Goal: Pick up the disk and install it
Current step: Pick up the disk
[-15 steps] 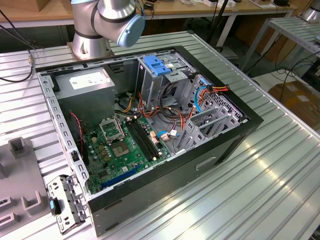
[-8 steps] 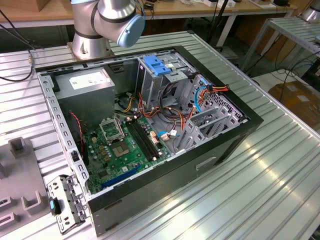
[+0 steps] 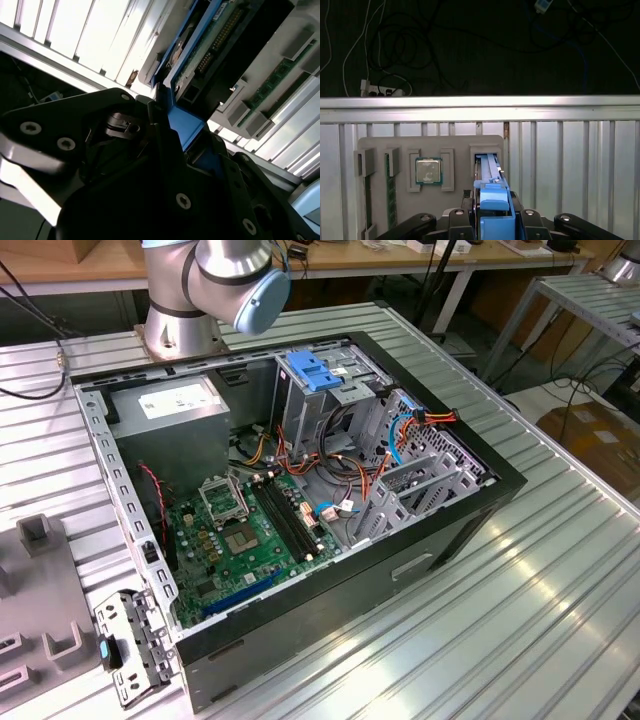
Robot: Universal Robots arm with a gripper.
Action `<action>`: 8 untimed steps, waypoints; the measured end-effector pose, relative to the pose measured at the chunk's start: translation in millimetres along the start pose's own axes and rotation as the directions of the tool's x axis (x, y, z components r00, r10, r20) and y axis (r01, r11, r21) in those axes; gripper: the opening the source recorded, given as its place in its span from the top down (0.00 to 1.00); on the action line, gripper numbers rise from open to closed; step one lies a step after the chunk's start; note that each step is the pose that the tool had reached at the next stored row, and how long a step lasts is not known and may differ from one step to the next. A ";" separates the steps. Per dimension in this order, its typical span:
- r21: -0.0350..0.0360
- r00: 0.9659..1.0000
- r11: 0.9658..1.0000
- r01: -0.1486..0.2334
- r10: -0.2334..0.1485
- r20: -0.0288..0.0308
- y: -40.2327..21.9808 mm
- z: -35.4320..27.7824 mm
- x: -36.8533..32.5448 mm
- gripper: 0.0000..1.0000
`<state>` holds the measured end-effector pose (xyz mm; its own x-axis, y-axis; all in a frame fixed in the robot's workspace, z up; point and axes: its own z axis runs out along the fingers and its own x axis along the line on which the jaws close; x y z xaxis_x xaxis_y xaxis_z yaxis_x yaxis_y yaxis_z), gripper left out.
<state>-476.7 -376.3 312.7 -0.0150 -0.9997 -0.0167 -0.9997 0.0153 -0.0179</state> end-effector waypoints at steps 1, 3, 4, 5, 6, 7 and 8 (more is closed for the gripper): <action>0.000 1.000 1.000 0.000 0.000 0.000 0.0 -1.1 0.0 0.63; 0.000 1.000 1.000 0.000 0.000 0.000 -0.1 -5.2 -0.1 0.63; 0.000 1.000 1.000 0.000 0.000 0.000 -0.1 -6.4 -0.1 0.63; 0.000 1.000 1.000 0.000 0.000 0.000 -0.1 -7.7 -0.1 0.63; 0.000 1.000 1.000 0.000 0.000 0.000 -0.2 -9.9 -0.2 0.63; 0.000 1.000 1.000 0.000 0.000 0.000 -0.2 -11.1 -0.2 0.63; 0.000 1.000 1.000 0.000 0.000 0.000 -0.2 -12.3 -0.2 0.63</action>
<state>-476.7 -376.3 325.0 -0.0150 -0.9998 -0.0166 -0.9997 0.0153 -0.0178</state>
